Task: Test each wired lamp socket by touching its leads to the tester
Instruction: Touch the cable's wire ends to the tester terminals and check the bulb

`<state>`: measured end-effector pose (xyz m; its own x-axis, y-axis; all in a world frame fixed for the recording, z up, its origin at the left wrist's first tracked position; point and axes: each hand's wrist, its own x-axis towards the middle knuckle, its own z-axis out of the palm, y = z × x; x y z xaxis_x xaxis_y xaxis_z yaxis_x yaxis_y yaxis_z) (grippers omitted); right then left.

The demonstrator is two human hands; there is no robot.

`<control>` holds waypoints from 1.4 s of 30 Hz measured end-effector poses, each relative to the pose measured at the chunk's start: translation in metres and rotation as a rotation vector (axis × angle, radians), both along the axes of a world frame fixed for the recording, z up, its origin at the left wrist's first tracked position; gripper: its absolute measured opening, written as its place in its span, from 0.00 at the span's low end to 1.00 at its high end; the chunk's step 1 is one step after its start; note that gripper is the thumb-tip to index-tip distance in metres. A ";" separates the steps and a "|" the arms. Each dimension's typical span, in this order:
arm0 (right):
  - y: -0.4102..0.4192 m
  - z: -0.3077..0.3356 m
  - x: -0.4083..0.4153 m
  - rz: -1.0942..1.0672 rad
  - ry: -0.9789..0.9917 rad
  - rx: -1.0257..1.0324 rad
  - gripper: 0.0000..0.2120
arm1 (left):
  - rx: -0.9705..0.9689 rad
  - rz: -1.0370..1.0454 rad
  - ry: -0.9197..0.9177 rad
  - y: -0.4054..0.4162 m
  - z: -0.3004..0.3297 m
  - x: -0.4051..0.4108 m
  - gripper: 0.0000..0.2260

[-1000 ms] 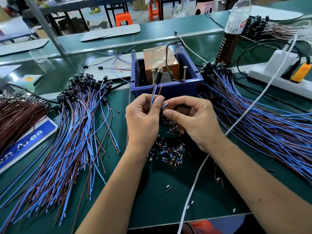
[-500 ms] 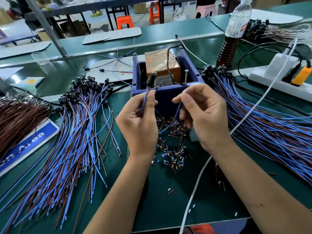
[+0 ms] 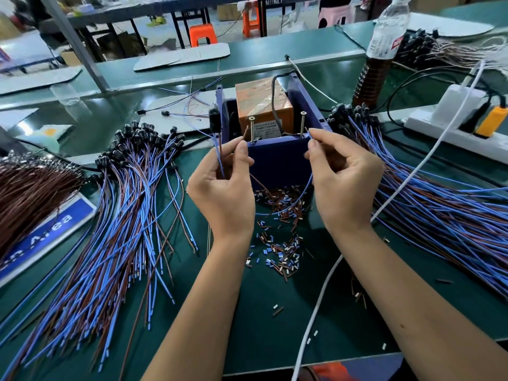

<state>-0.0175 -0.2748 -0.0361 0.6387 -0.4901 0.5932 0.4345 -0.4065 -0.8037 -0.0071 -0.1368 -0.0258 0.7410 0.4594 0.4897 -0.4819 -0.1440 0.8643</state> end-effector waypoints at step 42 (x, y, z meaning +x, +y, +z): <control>-0.036 0.000 -0.047 -0.098 -0.078 0.130 0.08 | 0.211 -0.197 0.058 -0.064 0.028 -0.031 0.08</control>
